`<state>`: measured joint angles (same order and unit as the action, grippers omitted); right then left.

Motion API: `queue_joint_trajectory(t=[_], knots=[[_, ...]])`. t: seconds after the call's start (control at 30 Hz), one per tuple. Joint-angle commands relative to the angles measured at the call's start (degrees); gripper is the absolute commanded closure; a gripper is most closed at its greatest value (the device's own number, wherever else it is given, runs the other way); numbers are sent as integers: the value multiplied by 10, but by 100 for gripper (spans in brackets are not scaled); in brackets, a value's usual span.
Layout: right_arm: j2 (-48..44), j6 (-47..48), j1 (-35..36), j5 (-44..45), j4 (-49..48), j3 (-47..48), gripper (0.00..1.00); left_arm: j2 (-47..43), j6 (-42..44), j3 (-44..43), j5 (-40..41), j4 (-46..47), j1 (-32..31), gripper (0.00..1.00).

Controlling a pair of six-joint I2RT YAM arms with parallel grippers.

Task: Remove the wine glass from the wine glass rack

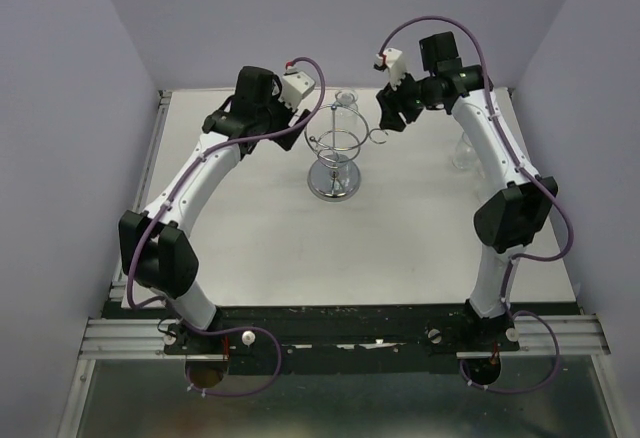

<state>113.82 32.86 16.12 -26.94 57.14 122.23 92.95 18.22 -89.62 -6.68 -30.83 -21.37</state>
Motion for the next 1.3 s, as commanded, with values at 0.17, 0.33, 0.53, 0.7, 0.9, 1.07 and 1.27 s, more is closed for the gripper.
queue_joint_trajectory(t=[0.17,0.33,0.53,0.7,0.9,1.07,1.27], knots=[[-69,-24,38,-9,20,-63,36,57,10,-67,10,31,13,9],[-89,-34,63,-8,21,-93,36,92,14,-107,11,31,19,9],[-113,-42,65,9,15,-75,35,103,4,-137,11,17,28,9],[-131,-36,24,-35,-11,-77,28,42,12,-84,-19,17,31,7],[-141,-71,-45,-138,-134,-142,17,-17,14,-30,5,-13,34,5],[-155,-52,-77,-255,-324,-268,0,-59,30,2,2,-44,40,4],[-140,-87,-78,-291,-604,-392,0,-101,53,8,-18,-107,43,4]])
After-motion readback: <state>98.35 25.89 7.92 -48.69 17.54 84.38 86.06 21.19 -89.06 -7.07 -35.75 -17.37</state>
